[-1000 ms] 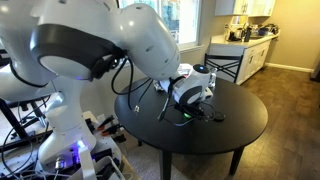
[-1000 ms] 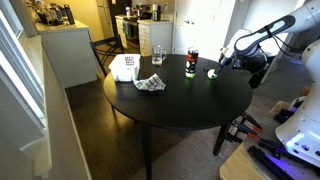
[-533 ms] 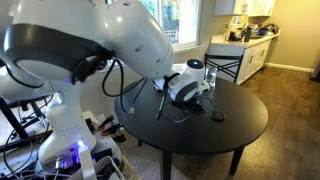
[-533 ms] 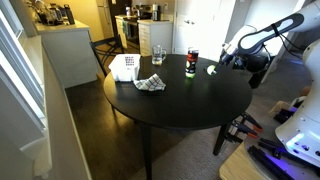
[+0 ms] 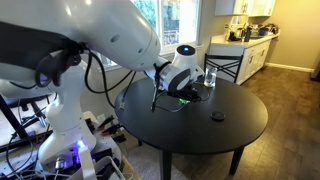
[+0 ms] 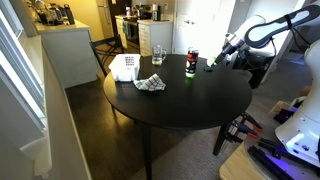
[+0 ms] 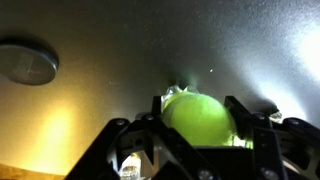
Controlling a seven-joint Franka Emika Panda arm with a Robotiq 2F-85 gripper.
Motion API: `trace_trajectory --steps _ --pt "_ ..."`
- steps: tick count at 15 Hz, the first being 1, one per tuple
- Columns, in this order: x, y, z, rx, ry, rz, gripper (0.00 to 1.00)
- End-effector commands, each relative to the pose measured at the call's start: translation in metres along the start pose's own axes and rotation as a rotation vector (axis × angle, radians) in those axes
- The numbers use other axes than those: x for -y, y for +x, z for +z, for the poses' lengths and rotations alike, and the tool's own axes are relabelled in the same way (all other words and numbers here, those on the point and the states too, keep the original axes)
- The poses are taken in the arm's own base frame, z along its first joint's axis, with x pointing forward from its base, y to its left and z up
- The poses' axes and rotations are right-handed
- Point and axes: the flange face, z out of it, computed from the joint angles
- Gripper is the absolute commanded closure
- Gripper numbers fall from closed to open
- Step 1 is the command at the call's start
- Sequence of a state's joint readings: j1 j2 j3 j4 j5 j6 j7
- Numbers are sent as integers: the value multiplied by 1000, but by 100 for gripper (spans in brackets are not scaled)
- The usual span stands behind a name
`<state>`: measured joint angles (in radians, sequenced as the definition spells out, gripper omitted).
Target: Pick up the green ball and put it inside the black can with balls in it
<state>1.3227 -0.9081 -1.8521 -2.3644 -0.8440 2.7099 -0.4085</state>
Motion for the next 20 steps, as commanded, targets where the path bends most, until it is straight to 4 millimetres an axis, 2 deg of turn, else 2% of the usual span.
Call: trace_trajectory --steps 1,4,8,13,20 --pt "19 29 -39 -42 -66 -77 61" --pt "24 51 -64 -81 -109 -112 61" --pt "20 63 -81 -108 -160 -123 61" --pt "16 74 -84 -183 -179 -155 61" --pt "32 103 -75 -278 -181 -209 61"
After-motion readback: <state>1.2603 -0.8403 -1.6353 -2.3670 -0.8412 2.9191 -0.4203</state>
